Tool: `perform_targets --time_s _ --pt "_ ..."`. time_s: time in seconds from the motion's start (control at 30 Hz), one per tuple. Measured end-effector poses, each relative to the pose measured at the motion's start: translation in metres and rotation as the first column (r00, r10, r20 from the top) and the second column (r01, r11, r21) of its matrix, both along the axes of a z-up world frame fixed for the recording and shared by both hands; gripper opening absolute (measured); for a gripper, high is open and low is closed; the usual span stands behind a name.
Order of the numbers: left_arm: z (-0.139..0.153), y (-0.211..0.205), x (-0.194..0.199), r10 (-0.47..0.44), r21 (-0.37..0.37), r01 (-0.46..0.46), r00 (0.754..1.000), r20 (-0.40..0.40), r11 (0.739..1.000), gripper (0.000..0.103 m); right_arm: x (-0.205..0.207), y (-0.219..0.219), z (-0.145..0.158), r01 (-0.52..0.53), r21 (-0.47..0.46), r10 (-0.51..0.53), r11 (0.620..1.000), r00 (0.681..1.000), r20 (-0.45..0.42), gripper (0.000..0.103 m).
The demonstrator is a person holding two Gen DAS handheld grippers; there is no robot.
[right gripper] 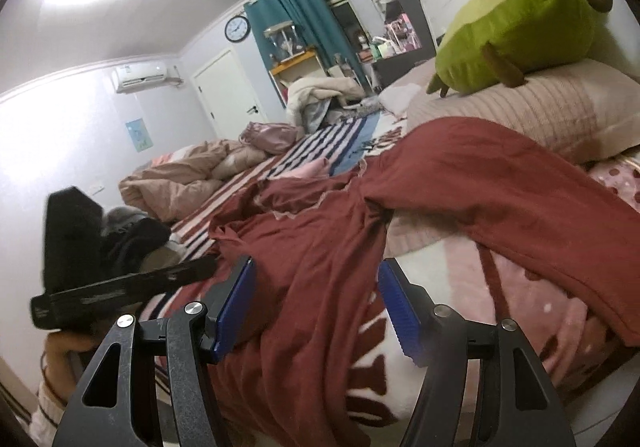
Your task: Fold small clothes
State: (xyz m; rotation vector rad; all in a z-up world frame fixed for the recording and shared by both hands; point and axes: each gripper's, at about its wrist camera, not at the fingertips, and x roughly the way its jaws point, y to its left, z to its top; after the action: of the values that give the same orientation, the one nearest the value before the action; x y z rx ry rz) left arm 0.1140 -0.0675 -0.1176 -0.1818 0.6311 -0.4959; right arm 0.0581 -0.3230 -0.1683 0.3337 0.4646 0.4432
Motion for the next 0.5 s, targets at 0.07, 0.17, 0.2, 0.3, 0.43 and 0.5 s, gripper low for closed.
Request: perform_targets --time_s 0.07,0.17,0.2,0.3,0.43,0.5 --pt "0.009 0.014 -0.009 0.048 0.012 -0.049 0.998 0.034 0.999 0.045 0.002 0.009 0.001 -0.023 -0.007 0.023 1.0 1.0 -0.014 0.06" --pt "0.012 0.046 -0.025 0.133 0.051 -0.136 0.989 0.067 0.989 0.054 0.005 0.031 0.002 -0.08 -0.028 0.079 0.996 0.997 -0.024 0.061" --pt "0.013 0.06 -0.03 0.167 0.071 -0.172 0.983 0.078 0.982 0.055 0.006 0.041 0.003 -0.102 -0.039 0.101 0.994 0.995 -0.027 0.065" --pt "0.008 0.093 -0.043 0.232 0.081 -0.24 0.968 0.092 0.968 0.059 0.009 0.078 0.003 -0.177 -0.069 0.175 0.982 0.984 -0.041 0.069" --pt "0.001 0.128 -0.057 0.272 0.056 -0.279 0.957 0.1 0.959 0.067 0.013 0.134 -0.005 -0.27 -0.122 0.262 0.955 0.962 -0.078 0.082" --pt "-0.003 0.143 -0.063 0.287 0.042 -0.292 0.952 0.106 0.955 0.07 0.024 0.158 -0.015 -0.275 -0.141 0.259 0.951 0.958 -0.119 0.092"
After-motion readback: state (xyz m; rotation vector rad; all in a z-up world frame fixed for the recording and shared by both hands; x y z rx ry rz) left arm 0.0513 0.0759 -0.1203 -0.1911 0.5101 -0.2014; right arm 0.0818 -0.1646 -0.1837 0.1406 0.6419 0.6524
